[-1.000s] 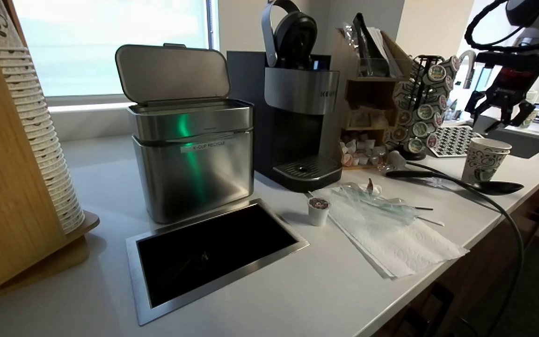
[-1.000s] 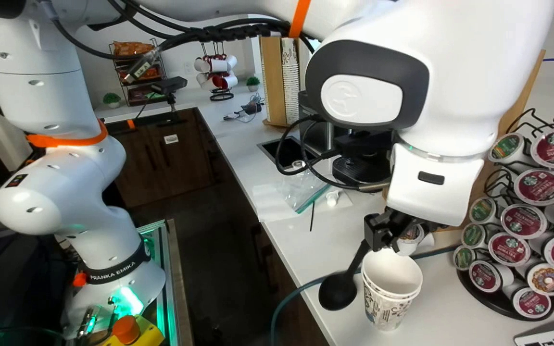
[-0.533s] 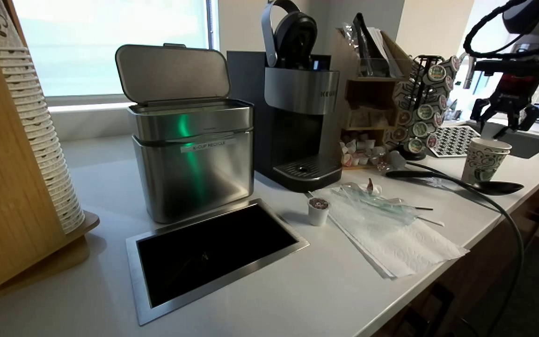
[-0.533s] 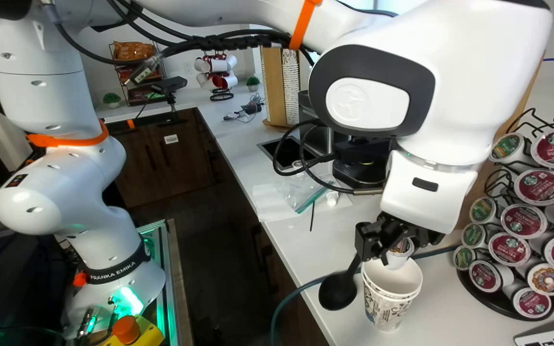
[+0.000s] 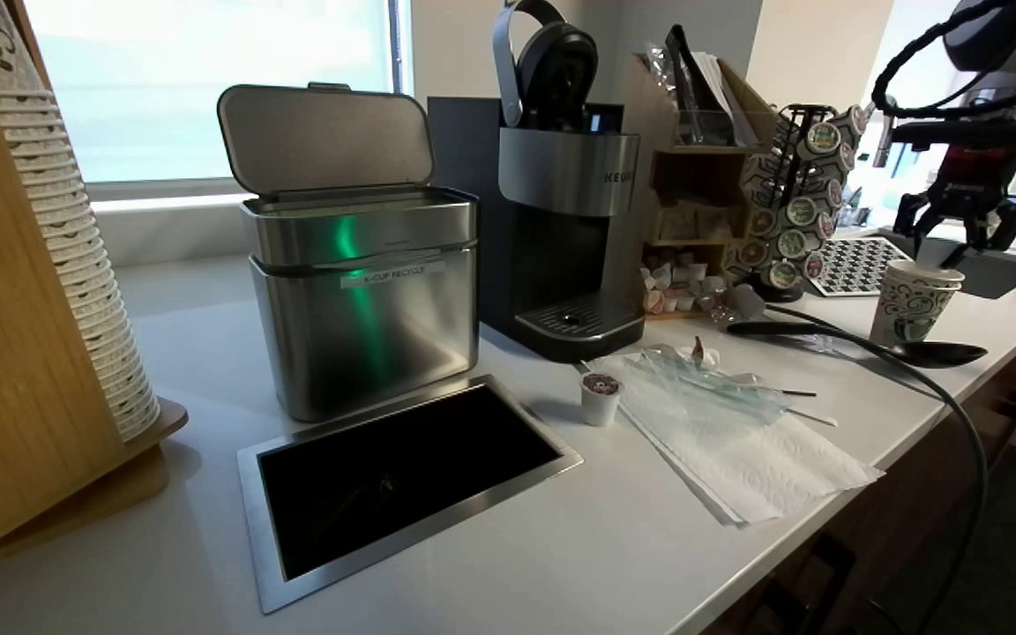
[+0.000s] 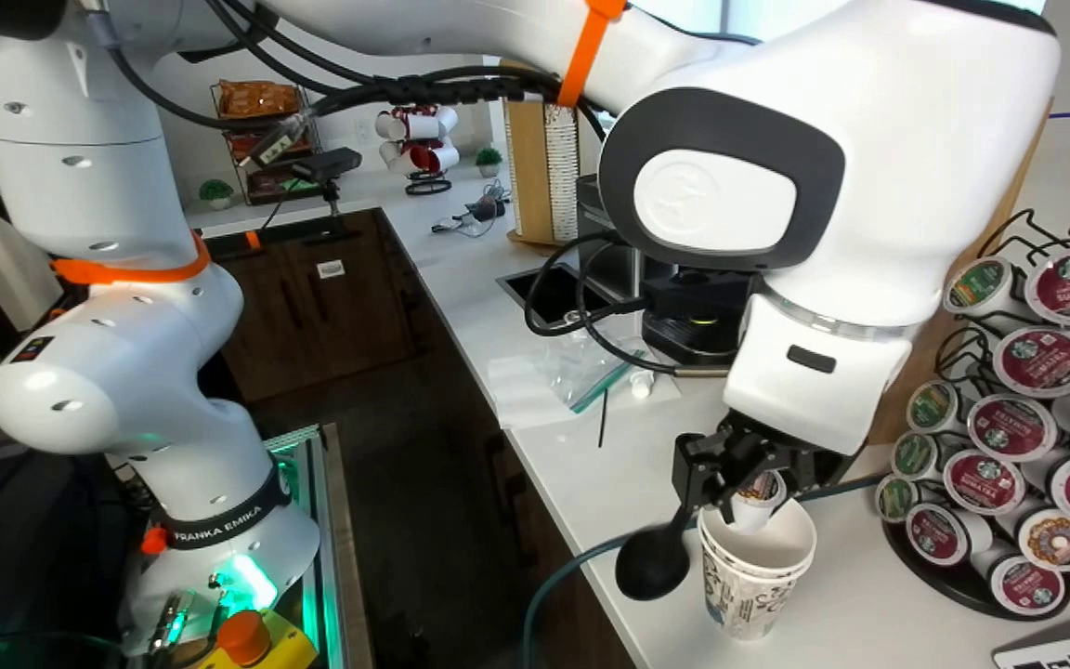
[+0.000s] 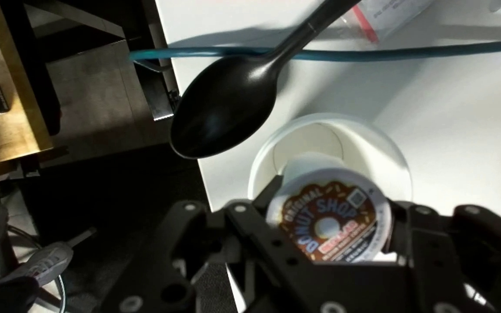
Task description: Put the right coffee pod in the cup
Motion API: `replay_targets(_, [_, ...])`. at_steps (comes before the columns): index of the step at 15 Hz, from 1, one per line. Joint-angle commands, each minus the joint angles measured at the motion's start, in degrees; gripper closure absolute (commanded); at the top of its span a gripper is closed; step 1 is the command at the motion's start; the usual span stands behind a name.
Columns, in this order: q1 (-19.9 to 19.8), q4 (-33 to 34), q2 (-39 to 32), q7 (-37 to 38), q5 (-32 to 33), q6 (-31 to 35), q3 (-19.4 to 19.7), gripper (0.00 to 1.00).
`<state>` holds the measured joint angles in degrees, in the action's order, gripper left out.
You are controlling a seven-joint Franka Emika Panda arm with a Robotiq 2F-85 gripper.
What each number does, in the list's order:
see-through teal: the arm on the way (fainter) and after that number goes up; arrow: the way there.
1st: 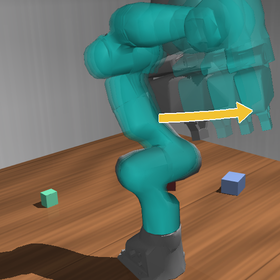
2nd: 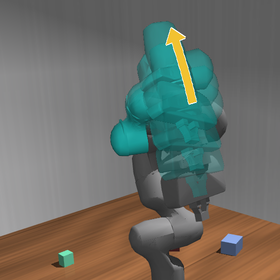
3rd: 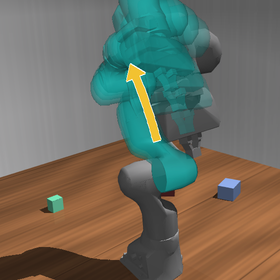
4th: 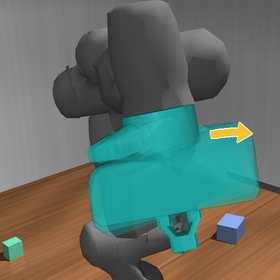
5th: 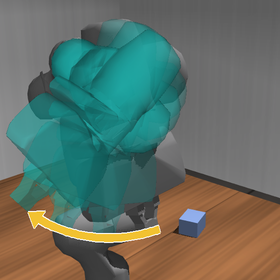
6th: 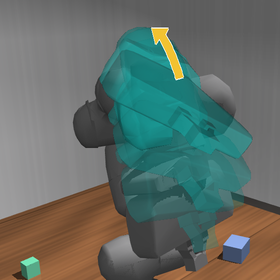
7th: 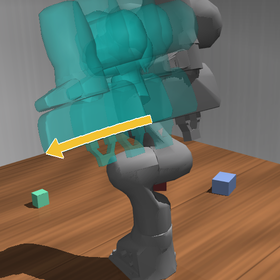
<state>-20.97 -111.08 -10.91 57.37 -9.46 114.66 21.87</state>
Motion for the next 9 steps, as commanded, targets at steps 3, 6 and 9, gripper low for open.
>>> replay_targets(3, [0.3,0.9,-0.5,2.4,1.2,-1.4,0.4,0.16])
replay_targets(6, [0.4,0.5,0.1,2.5,1.2,-0.9,0.3,0.00])
replay_targets(9, [0.8,-1.5,2.2,1.0,1.3,0.0,-0.1,0.00])
